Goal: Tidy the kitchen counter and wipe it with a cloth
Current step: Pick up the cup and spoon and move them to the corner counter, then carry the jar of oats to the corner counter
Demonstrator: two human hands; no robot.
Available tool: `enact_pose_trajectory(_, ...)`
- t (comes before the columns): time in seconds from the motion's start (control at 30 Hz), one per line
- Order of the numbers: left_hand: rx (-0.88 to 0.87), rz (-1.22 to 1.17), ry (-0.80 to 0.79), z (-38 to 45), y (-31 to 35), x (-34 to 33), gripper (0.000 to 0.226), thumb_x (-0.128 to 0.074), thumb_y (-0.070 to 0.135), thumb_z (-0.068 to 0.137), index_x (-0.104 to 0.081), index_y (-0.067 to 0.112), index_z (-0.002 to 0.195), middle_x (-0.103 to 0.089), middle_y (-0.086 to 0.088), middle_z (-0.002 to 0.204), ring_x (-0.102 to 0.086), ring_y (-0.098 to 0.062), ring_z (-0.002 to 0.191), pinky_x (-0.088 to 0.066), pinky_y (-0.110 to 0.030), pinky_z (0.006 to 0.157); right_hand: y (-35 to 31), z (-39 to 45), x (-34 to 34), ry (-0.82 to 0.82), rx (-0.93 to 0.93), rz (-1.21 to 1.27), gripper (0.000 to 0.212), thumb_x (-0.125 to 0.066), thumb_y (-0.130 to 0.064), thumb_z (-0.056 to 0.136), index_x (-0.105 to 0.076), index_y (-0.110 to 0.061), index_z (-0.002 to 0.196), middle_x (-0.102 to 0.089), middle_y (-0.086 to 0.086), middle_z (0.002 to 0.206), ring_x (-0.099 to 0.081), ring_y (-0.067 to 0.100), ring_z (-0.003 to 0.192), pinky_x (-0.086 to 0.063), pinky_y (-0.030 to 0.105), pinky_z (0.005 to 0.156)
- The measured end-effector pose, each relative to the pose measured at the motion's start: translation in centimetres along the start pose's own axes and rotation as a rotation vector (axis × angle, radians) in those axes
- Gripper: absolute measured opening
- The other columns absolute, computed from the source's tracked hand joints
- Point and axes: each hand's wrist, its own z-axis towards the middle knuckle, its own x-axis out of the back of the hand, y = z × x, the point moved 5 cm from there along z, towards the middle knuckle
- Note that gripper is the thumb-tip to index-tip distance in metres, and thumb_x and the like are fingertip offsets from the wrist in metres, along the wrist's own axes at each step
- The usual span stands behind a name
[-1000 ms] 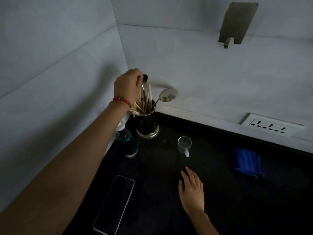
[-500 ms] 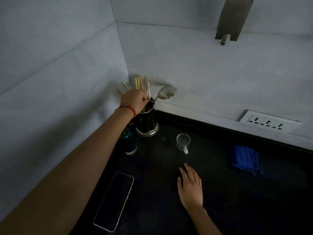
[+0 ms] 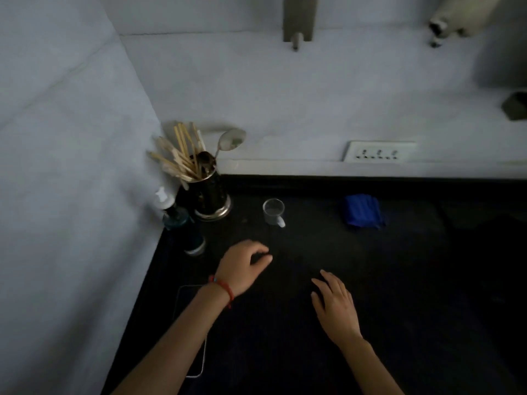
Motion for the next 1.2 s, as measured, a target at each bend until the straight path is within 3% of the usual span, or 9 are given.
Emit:
enact_pose_trajectory(0.13,-0.009,-0.025,-0.143,-2.7,-0.8,-4.7,0.027,-0.056,0.024,0.088,-0.063,0.015,0.112,-0.065,-0.001,0.113,-0.058,-0.008,0.103,-0.043,-0.017,0.089,4.0,-7.1,1.1,0.109,-0.247,0.018,0.041,-0.042,-0.032,0.095,-0.042,-0.023,0.135,-0.03,-0.003,0.151,-0.023,0.014,0.141,-0.022,0.032,0.114)
enact_pose_trajectory(0.3,-0.056,-0.047,-0.345,-4.3,1.1,-9.3,0.026,-0.052,0.021,0.09,-0.061,0.014,0.113,-0.063,-0.003,0.117,-0.058,-0.014,0.109,-0.046,-0.025,0.094,8.0,-18.1,2.1,0.354,-0.564,0.079,0.037,-0.054,-0.025,0.09,-0.055,-0.015,0.126,-0.047,0.007,0.141,-0.041,0.026,0.131,-0.035,0.04,0.107)
enact_pose_trajectory(0.63,-0.368,-0.021,-0.681,-14.4,13.6,-21.4,0.023,-0.053,0.019,0.09,-0.064,0.009,0.108,-0.063,-0.003,0.094,-0.058,-0.012,0.089,-0.043,-0.019,0.079,14.2,-41.3,-2.2,0.671,-1.128,0.304,0.033,-0.057,-0.02,0.088,-0.059,-0.013,0.12,-0.054,0.011,0.133,-0.047,0.029,0.125,-0.041,0.042,0.1)
enact_pose_trajectory(0.87,-0.449,0.073,-0.912,-24.3,20.6,-33.2,0.02,-0.058,0.016,0.087,-0.067,0.003,0.099,-0.069,-0.009,0.093,-0.06,-0.017,0.085,-0.043,-0.022,0.077,18.6,-56.9,-6.5,0.802,-1.404,0.585,0.027,-0.054,-0.016,0.09,-0.061,-0.008,0.115,-0.06,0.014,0.121,-0.055,0.029,0.113,-0.042,0.034,0.092)
enact_pose_trajectory(1.0,-0.393,0.132,-1.02,-29.7,23.2,-40.6,0.012,-0.059,0.016,0.086,-0.066,0.007,0.089,-0.069,-0.014,0.089,-0.065,-0.026,0.088,-0.05,-0.034,0.082,21.2,-65.9,-7.7,0.892,-1.554,0.731,0.027,-0.053,-0.014,0.09,-0.06,-0.006,0.116,-0.062,0.017,0.118,-0.059,0.029,0.106,-0.044,0.033,0.087)
enact_pose_trajectory(1.1,-0.303,0.177,-1.077,-32.5,24.4,-45.4,0.02,-0.057,0.016,0.087,-0.061,0.017,0.068,-0.068,-0.013,0.078,-0.065,-0.028,0.083,-0.046,-0.033,0.075,23.2,-71.4,-8.3,0.934,-1.659,0.833,0.029,-0.051,-0.014,0.091,-0.058,-0.004,0.118,-0.062,0.018,0.121,-0.059,0.03,0.107,-0.044,0.033,0.087)
enact_pose_trajectory(1.2,-0.204,0.17,-1.089,-33.9,25.7,-48.7,0.026,-0.052,0.013,0.089,-0.058,0.016,0.064,-0.063,-0.006,0.069,-0.06,-0.026,0.077,-0.043,-0.029,0.065,26.2,-74.4,-7.5,0.937,-1.701,0.881,0.031,-0.048,-0.016,0.093,-0.056,-0.004,0.12,-0.061,0.016,0.123,-0.058,0.029,0.11,-0.043,0.031,0.088)
